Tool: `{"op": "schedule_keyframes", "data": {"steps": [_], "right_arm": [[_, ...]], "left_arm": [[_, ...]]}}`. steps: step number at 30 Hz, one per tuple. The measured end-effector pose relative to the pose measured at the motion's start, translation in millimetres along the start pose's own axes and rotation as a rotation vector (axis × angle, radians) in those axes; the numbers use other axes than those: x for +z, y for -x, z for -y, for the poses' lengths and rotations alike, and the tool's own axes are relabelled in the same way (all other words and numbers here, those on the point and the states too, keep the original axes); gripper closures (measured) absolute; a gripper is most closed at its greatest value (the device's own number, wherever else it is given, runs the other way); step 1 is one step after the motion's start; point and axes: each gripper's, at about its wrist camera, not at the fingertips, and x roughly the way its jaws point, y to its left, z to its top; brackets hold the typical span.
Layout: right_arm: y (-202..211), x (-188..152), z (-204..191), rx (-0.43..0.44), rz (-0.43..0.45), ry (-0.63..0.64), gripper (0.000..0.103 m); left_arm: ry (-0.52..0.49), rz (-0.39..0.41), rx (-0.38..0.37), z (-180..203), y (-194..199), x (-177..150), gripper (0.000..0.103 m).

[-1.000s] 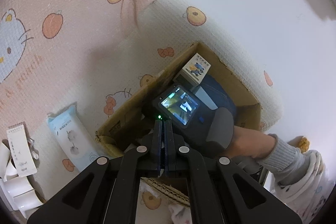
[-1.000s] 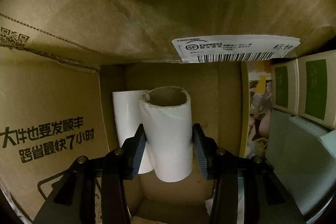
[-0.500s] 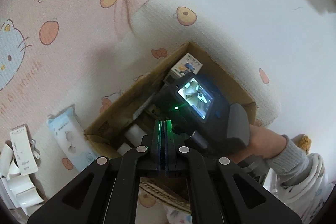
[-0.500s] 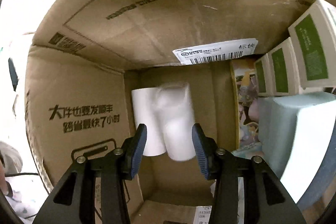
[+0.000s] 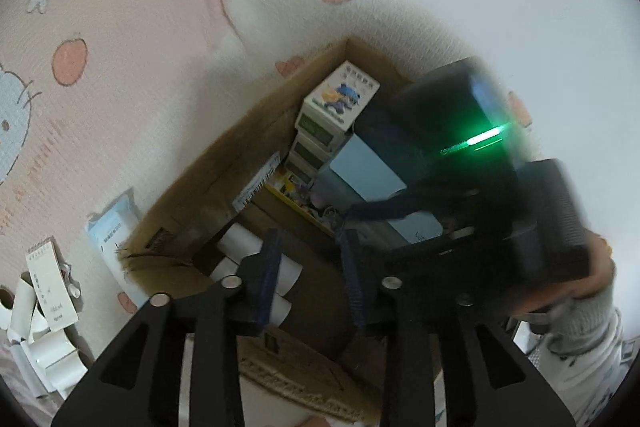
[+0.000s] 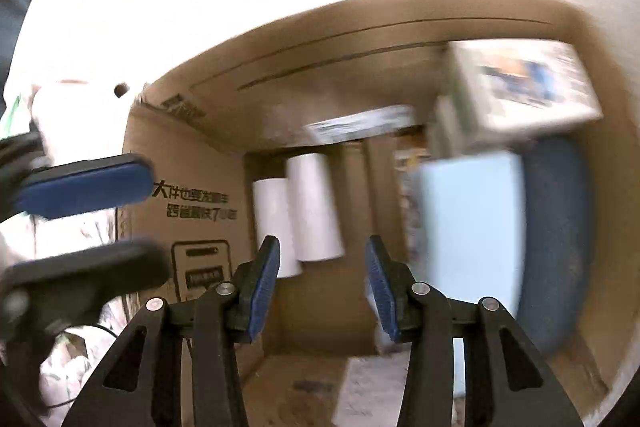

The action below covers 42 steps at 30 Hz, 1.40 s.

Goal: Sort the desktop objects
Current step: 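Open the right tool to release the tube beside the other tube, then withdraw both tools from the box back toward the tube pile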

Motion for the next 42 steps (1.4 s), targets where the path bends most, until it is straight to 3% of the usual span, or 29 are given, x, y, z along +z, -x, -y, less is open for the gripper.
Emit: {"op": "schedule_keyframes", "data": {"steps": [3,5,8,12,15,21,28,34,42], "right_arm": [[29.3,-14.1,32.9,0.008,0.088,-0.100,0.062],[36.1,-22.7,5.2,-0.010,0.162,-0.131,0.061],[58.0,-25.1,24.3,0.024,0.226,-0.133,0.061],[83.8,-35.5,25.2,0.026,0.316,-0.149,0.061],[94.8,-40.3,22.5,0.002,0.348,-0.161,0.061],[88.6,-50.8,25.0,-0.011,0.394,-0.197,0.061],[77.3,-55.9,31.4,-0.093,0.422,-0.223,0.061],[76.8,-55.1,30.5,-0.137,0.436,-0.227,0.061],[68.6,-54.1,25.3,-0.161,0.413,-0.203,0.061]], "left_arm": [[0.016,-0.070,0.023,5.3,-19.2,4.3,0.064],[0.016,-0.114,0.058,8.7,-33.3,5.4,0.064],[-0.007,-0.197,0.134,12.2,-58.2,4.4,0.064],[0.074,-0.327,0.169,6.9,-93.5,3.7,0.064],[0.069,-0.400,0.191,0.8,-114.8,-2.9,0.064],[0.095,-0.454,0.353,-11.0,-146.6,-10.3,0.064],[0.226,-0.484,0.355,-30.6,-162.5,-20.4,0.064],[0.274,-0.521,0.378,-39.8,-174.6,-27.7,0.063],[0.377,-0.566,0.311,-50.7,-178.9,-43.1,0.061]]}}
